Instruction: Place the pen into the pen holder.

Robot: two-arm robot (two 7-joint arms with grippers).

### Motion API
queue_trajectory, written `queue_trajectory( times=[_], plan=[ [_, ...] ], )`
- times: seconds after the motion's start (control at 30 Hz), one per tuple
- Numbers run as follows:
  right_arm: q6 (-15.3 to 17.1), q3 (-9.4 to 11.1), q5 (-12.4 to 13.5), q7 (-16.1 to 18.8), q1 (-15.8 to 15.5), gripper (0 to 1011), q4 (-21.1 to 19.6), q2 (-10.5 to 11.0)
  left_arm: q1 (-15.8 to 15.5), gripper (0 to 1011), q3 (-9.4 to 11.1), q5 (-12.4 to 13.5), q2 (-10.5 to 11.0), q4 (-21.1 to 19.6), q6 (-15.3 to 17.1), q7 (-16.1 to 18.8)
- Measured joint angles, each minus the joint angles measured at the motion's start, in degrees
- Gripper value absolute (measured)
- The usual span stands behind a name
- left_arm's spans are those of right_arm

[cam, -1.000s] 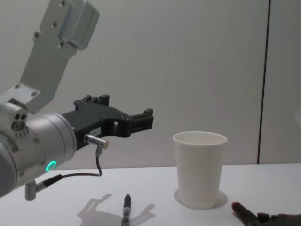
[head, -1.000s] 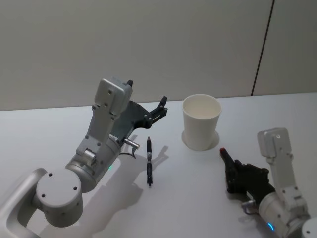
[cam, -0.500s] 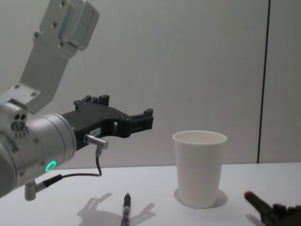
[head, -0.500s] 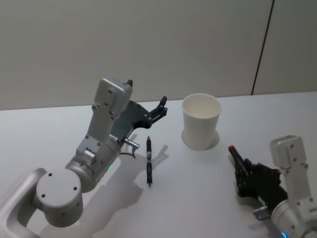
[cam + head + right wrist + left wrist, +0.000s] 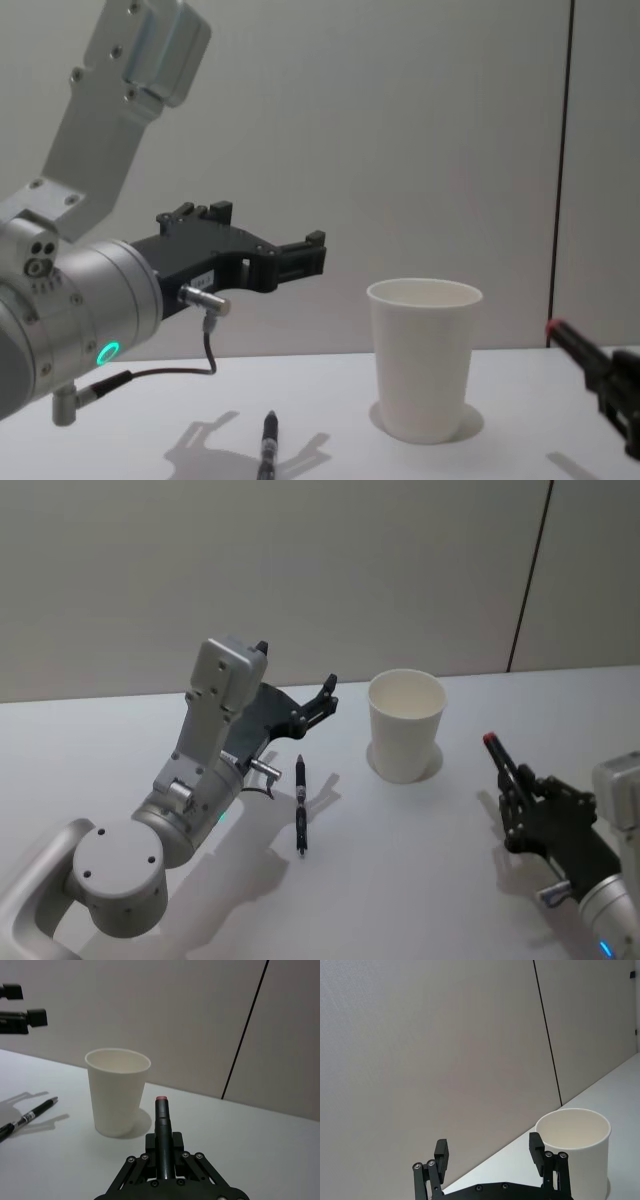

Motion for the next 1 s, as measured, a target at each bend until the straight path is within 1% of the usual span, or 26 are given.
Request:
queue_trajectory(
  times=[0.1,0.2,0.33,0.37,0.43,0.53,0.6,0.7,0.77,0.87,0.97,1.0],
  plan=[
    [-2.0,0.3,-0.1,0.1,-0.2,181,-0.2,0.4,0.0,1001,0.0,0.0,0.0,0.0,0.0,0.0],
    [-5.6,0.7,-0.1,0.4,-0.4,181,-0.4,0.9,0.0,1001,0.0,0.0,0.0,0.0,0.0,0.0],
    [-8.5,1.1,-0.1,0.7,-0.3,181,-0.5,1.3,0.0,1001,0.0,0.0,0.0,0.0,0.0,0.0],
    [-9.1,1.3,-0.1,0.9,-0.3,181,-0.5,1.4,0.0,1001,0.0,0.0,0.0,0.0,0.0,0.0],
    [-11.8,1.7,0.0,1.5,0.2,181,-0.4,1.6,0.0,1001,0.0,0.0,0.0,0.0,0.0,0.0],
    [-13.6,2.0,0.2,2.1,0.8,181,-0.1,1.6,0.0,1001,0.0,0.0,0.0,0.0,0.0,0.0],
    [-15.4,2.3,0.4,2.9,1.8,181,0.4,1.6,0.0,1001,0.0,0.0,0.0,0.0,0.0,0.0],
    [-17.0,2.6,0.6,3.9,3.3,181,1.5,1.3,0.0,1001,0.0,0.0,0.0,0.0,0.0,0.0],
    [-17.8,2.7,0.7,4.5,4.1,181,2.0,1.2,0.0,1001,0.0,0.0,0.0,0.0,0.0,0.0],
    [-19.4,3.0,1.0,5.8,6.3,181,3.7,0.6,0.0,1001,0.0,0.0,0.0,0.0,0.0,0.0],
    [-20.1,3.1,1.1,6.7,7.6,181,4.7,0.2,0.0,1001,0.0,0.0,0.0,0.0,0.0,0.0],
    [-20.6,3.1,1.1,7.3,8.5,181,5.5,-0.1,0.0,1001,0.0,0.0,0.0,0.0,0.0,0.0]
  ],
)
